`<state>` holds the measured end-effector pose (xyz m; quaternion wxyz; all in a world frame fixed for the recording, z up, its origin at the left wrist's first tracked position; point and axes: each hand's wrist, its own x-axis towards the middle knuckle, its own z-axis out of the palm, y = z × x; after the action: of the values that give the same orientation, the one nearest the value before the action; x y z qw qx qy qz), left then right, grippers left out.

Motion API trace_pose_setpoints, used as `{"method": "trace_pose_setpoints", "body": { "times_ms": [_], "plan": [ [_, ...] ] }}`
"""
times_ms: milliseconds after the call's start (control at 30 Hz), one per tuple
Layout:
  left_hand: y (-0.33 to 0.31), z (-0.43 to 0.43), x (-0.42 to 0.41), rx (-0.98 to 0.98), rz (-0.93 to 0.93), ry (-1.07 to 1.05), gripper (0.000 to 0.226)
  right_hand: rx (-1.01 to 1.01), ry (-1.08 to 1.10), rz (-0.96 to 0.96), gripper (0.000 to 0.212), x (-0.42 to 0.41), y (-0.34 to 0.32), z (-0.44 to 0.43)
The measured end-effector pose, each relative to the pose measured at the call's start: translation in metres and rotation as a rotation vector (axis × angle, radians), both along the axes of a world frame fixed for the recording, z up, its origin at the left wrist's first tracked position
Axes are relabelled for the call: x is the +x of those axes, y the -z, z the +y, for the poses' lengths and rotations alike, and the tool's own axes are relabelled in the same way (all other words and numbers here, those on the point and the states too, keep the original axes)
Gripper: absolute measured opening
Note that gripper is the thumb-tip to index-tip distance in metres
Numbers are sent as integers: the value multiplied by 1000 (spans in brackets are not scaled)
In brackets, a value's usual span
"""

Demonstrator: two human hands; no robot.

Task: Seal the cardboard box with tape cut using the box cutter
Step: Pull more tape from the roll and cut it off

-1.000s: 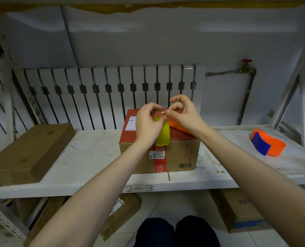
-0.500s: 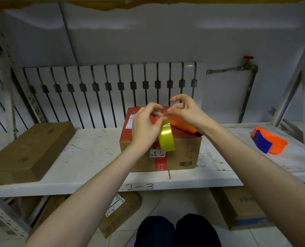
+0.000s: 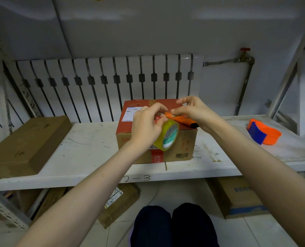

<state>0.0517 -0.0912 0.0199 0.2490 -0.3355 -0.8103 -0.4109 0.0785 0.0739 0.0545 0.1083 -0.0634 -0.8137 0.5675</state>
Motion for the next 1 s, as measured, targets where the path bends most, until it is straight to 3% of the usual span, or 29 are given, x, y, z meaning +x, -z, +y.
{"method": "trace_pose_setpoints", "body": {
  "times_ms": [133,233,300,433,600,733,1000],
  "plan": [
    [-3,1,11,-178,225,-107,17,88,102,-74,65,8,2,4],
    [-2,3,17,-144,161,-111,22,186,274,69,77,13,6,9],
    [-1,2,21,-63,41,-76,26,161,310,211,60,23,10,11],
    [-3,3,28,109,-154,-3,33,26,118,290,15,45,39,-6],
    [-1,5,38,161,-254,15,37,75,131,476,25,54,58,-25],
    [1,5,40,184,-283,-4,40,147,161,592,17,58,62,-26],
    [5,2,46,100,-89,-50,30,253,234,627,21,66,66,-28]
  ]
}}
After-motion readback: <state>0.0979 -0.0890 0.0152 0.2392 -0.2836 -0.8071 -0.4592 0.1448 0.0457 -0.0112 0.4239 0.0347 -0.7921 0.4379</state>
